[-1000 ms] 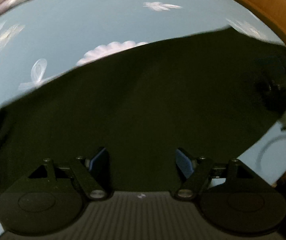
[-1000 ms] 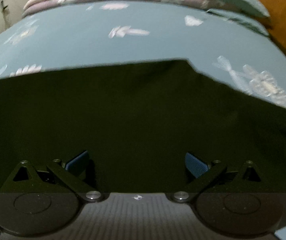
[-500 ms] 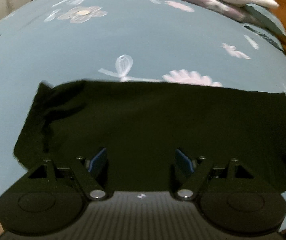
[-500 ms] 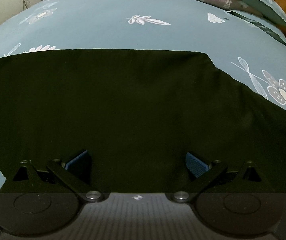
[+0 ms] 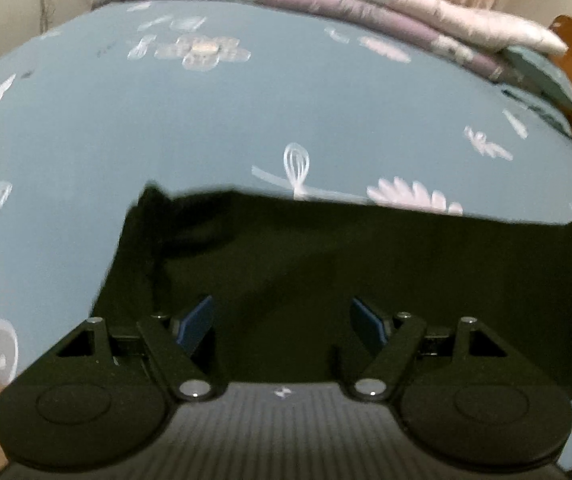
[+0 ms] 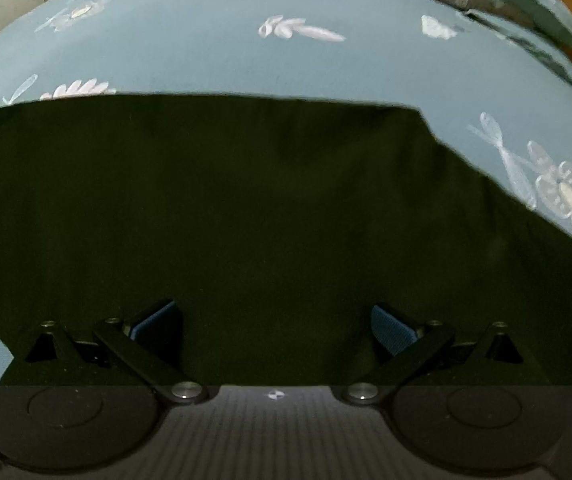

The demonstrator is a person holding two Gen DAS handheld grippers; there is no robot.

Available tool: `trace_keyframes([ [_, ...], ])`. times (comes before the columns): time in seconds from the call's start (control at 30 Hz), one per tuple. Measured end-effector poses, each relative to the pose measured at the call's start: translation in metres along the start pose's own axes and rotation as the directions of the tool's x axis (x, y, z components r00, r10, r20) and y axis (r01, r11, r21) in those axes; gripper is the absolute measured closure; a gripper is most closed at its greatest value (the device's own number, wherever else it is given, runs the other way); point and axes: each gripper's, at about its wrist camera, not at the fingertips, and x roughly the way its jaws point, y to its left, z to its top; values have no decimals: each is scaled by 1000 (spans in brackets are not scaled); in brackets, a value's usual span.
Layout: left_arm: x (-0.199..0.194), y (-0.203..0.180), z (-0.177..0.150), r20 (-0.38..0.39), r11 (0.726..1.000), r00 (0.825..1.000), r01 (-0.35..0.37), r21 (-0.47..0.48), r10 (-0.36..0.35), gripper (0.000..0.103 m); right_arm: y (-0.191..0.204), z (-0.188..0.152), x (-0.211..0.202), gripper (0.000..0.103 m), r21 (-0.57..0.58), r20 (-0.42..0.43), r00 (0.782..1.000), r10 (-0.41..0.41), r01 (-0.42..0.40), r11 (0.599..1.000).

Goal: Fold clothes

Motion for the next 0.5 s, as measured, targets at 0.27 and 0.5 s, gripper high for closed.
trace_keyframes([
  [0.27, 44, 23, 32, 37, 994, 994, 102, 47, -104, 28, 38, 12, -25, 0, 41, 50, 995, -87, 85, 995],
  [0.5, 39, 68, 13, -28, 977, 977, 210, -37, -211, 28, 100, 41, -32, 0, 3, 58, 993, -104, 104, 995],
])
